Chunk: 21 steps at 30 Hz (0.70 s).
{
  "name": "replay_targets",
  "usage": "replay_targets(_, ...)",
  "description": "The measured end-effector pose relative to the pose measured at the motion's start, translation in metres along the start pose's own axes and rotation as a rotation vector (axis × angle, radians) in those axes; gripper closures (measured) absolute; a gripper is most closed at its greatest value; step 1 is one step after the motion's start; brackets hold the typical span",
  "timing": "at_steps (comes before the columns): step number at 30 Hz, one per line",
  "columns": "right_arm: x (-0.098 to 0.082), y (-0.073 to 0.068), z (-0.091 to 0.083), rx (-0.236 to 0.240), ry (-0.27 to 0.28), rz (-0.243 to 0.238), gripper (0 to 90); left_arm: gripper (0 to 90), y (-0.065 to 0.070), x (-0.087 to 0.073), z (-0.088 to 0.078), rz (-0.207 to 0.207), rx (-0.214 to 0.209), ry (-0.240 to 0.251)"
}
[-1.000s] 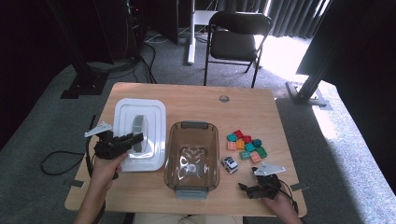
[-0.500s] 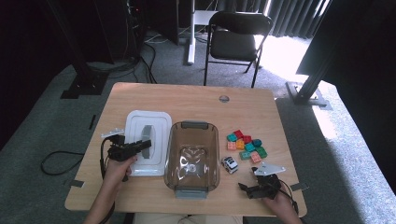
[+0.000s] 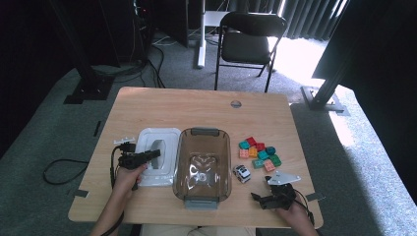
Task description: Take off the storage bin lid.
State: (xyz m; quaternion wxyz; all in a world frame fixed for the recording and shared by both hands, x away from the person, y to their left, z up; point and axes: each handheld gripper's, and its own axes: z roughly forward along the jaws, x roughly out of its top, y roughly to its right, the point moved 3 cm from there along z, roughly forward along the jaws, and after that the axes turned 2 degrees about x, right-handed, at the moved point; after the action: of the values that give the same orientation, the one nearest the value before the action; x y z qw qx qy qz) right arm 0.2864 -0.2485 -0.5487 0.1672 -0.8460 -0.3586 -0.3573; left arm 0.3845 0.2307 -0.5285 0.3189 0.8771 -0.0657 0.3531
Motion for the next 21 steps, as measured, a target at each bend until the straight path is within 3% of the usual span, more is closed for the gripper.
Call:
replay_targets(9,0.000,0.000,0.000,0.000,0.000,0.000,12.6,55.7,0.013,-0.003,0.001,0.192,0.120,-0.013)
replay_targets(11,0.000,0.000,0.000,0.000,0.000,0.000,12.6,52.8,0.015,-0.002,-0.001,0.231,0.163,-0.017)
replay_targets(13,0.000,0.000,0.000,0.000,0.000,0.000,12.6,50.8,0.017,-0.002,-0.003,0.244,0.162,-0.022)
replay_targets(18,0.000,0.000,0.000,0.000,0.000,0.000,12.6,30.5,0.020,0.002,-0.016,0.288,0.164,0.004)
replay_targets(21,0.000,0.000,0.000,0.000,0.000,0.000,12.6,20.8,0.018,0.004,-0.024,0.332,0.219,0.019)
